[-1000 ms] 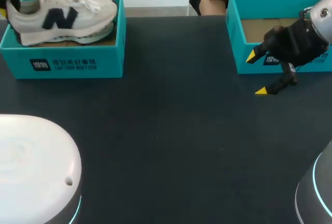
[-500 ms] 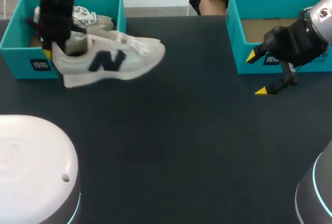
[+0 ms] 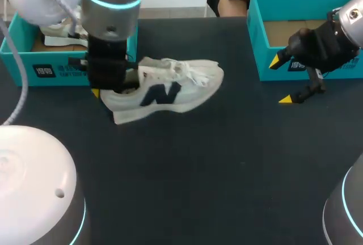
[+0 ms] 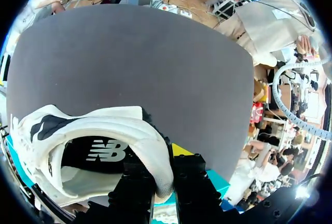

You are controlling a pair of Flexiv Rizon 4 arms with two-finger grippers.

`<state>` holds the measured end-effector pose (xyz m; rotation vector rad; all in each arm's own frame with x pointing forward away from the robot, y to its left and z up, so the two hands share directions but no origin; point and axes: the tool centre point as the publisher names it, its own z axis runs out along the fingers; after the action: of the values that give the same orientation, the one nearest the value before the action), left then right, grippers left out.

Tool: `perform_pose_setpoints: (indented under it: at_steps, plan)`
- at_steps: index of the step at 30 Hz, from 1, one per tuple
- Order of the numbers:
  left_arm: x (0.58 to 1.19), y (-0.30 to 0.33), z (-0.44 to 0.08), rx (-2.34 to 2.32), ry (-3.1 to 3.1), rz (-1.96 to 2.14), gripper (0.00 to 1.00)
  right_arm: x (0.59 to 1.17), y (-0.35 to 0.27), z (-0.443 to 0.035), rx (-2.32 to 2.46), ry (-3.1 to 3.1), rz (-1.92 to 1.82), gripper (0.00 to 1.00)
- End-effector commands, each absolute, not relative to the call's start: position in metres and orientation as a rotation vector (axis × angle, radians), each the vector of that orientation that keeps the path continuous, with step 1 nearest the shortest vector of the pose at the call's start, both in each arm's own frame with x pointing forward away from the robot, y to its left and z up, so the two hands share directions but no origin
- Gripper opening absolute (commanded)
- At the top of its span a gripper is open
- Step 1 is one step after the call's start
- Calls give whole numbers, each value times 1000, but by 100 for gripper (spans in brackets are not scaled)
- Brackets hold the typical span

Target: Take the shoe out of the shoebox, open the shoe tongue, remove and reinsert the insole, then place the shoe into the shoebox

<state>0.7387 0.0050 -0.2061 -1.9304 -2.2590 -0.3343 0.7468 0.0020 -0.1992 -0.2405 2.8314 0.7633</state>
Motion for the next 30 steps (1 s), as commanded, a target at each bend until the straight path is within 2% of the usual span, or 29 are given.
perform_pose_setpoints:
  at_steps: [1,16,30]
  plan:
    - [730,-16,-221,-1961,-2239,-407,0,748,3,-200,-241,2833,760,100]
    - [714,-10,-266,-2097,-2031,-331,0,748,3,-200,-241,2833,760,100]
    - [728,-9,-316,-2124,-1975,-331,0,748,3,-200,-241,2833,760,100]
